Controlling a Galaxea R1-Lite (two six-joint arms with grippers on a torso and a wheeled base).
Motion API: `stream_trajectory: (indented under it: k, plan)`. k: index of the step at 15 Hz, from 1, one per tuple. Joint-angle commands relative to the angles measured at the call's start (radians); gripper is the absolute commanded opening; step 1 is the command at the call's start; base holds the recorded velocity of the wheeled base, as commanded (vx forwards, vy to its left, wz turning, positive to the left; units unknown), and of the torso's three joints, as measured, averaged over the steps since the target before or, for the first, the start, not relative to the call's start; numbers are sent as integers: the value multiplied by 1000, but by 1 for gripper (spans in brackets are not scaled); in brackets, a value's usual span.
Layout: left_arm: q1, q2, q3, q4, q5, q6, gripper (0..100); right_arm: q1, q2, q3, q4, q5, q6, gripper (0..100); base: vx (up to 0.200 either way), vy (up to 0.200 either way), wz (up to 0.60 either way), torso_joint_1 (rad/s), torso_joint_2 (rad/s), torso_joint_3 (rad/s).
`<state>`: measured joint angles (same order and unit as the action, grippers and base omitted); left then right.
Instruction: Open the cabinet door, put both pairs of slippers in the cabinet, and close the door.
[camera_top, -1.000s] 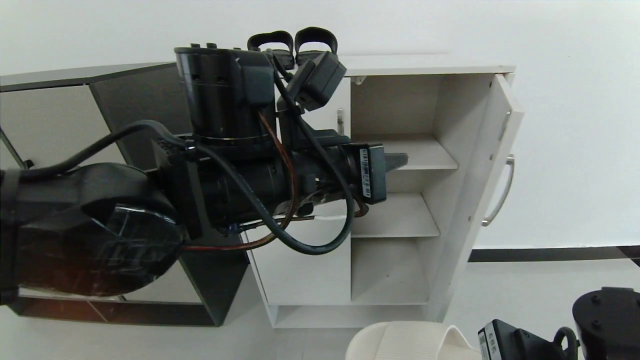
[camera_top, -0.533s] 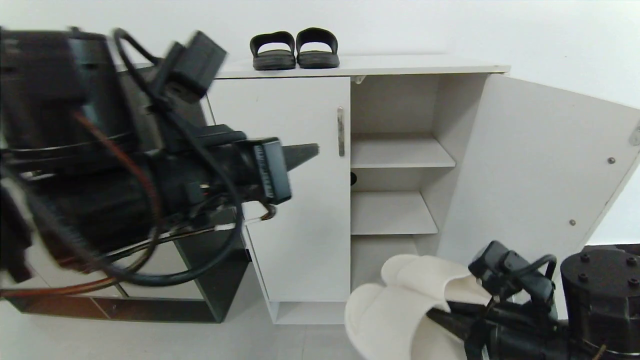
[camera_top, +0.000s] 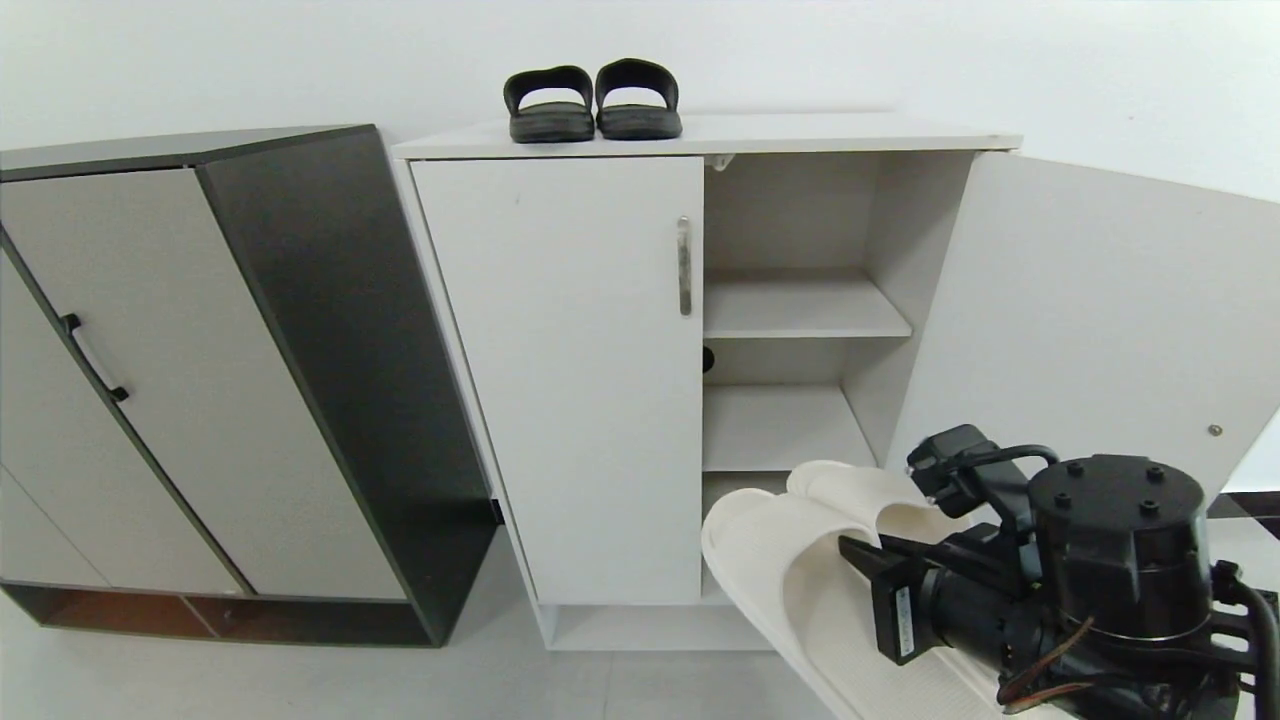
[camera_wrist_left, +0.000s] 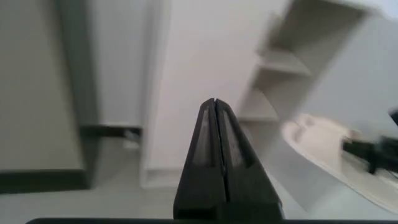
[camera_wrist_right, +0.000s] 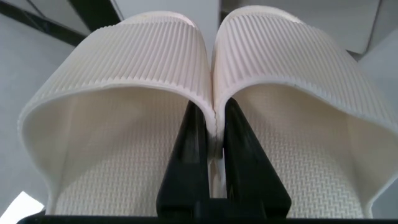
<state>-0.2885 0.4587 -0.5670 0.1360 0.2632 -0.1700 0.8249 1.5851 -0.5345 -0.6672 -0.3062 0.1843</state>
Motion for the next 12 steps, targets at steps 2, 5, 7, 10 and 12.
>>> stream_trajectory:
  k: [2,5,7,10,12]
  plan:
    - [307,-416,322,83,7,18,0,2,35,2,0,-2,-2,0,0,0,0,0,0,0]
    - [287,-459,429,24,-81,41,0,2,44,1,-2,-1,-3,0,0,0,0,0,0,0]
    - [287,-459,542,-108,-137,109,0,8,58,1,-22,1,-3,0,0,0,0,0,0,0]
    - [287,-459,567,-174,-183,168,0,19,102,-2,-64,-1,-3,0,0,0,0,0,0,0]
    - [287,-459,567,-134,-283,242,0,25,130,1,-115,-4,-5,0,0,0,0,0,0,0]
